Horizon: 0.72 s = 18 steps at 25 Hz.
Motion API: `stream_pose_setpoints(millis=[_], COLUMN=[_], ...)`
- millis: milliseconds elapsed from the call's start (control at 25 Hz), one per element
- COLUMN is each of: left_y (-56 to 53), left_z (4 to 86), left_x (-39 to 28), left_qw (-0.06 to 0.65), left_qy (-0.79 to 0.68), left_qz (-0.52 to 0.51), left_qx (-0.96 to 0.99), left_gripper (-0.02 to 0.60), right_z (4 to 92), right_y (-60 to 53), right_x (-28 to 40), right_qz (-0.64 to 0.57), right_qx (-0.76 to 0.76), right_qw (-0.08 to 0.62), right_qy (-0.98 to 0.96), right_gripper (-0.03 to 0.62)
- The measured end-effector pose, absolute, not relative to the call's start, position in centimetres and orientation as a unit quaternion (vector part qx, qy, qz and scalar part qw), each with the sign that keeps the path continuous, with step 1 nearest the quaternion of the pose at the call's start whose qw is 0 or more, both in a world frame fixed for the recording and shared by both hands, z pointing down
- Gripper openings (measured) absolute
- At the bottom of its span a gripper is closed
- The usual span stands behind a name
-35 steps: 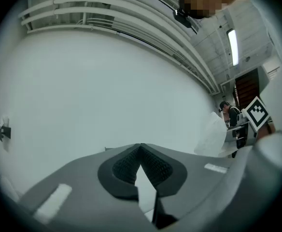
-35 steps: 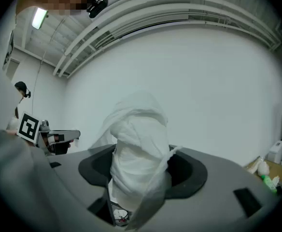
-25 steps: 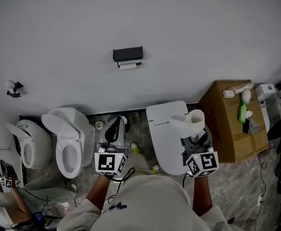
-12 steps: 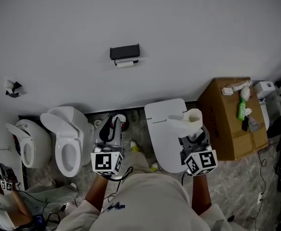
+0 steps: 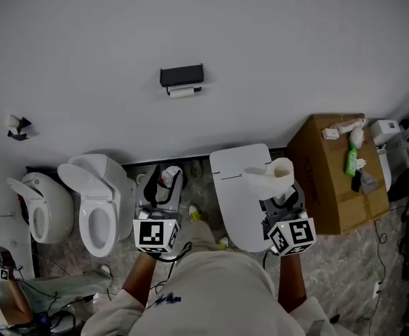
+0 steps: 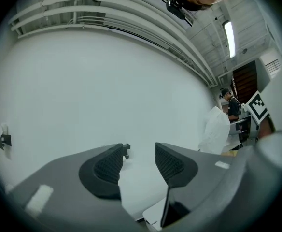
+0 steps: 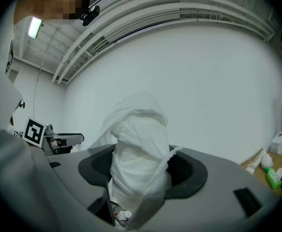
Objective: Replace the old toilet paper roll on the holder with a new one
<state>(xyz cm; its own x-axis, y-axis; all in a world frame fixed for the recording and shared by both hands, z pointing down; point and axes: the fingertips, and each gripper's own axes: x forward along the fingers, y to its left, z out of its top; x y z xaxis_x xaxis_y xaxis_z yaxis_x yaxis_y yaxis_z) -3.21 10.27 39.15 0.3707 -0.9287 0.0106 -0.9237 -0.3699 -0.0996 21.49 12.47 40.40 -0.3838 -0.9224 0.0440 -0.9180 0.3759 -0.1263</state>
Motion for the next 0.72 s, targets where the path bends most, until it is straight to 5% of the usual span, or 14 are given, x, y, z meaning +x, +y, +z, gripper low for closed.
stream_pose_setpoints(millis=[720], left_y=[9.2], left_z=[40.7], left_x=[-3.8], left_qw=[0.027], left_qy=[0.562], left_qz=[-0.060], left_qx=[-0.825], left_gripper=[0.294], right_z=[41.8], right_y=[10.8], right_x=[20.6], right_qz=[-0.075], right_qx=[-0.543], right_qw=[0.001], right_qy=[0.836], right_gripper=[0.291])
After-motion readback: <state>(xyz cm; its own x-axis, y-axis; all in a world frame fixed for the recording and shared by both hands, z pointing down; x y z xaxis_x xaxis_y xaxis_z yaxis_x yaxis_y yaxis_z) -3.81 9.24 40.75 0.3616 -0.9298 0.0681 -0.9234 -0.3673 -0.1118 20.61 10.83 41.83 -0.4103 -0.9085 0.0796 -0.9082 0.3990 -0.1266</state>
